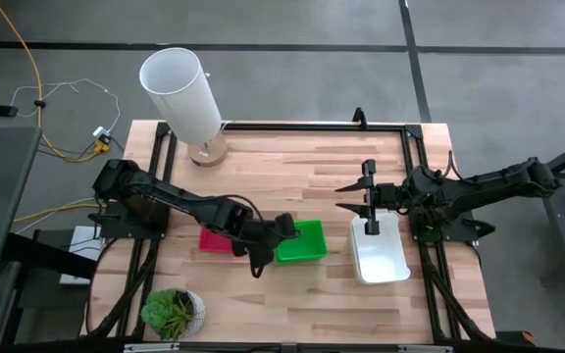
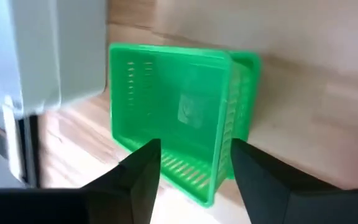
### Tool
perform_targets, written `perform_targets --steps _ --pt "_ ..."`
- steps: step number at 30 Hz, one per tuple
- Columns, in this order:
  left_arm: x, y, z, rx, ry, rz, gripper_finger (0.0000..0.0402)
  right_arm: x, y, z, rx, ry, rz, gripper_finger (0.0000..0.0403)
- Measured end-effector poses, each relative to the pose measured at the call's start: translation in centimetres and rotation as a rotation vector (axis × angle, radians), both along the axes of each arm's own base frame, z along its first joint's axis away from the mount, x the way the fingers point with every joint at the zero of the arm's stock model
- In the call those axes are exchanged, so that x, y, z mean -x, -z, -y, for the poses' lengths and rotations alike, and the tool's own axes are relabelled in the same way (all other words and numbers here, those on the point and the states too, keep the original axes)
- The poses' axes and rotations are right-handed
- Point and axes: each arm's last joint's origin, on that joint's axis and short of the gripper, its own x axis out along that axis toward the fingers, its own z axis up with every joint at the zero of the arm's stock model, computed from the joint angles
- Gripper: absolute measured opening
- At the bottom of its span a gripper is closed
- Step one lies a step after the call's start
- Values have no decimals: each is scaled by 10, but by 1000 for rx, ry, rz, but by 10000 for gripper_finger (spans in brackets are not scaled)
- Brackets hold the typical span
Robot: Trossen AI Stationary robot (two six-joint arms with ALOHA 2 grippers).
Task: Stack baskets by color
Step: Stack the top green bin on top of the bottom green bin
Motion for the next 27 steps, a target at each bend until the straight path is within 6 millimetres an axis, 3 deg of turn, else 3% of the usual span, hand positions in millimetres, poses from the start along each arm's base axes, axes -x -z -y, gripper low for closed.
perform_targets --steps 4,9,15,21,27 --pt "6 -15 -2 193 -187 63 131 0 0 0 0 0 -2 138" --pt "9 -23 -12 624 -373 71 14 0 1 0 -2 0 -9 138" --pt "7 21 -17 806 -493 228 2 0 2 0 -48 -5 -26 138" --pt "13 25 -14 921 -624 448 0 0 4 0 -84 -9 -44 138" --pt "31 53 -4 890 -870 481 0 -1 7 -1 -130 -14 -77 138"
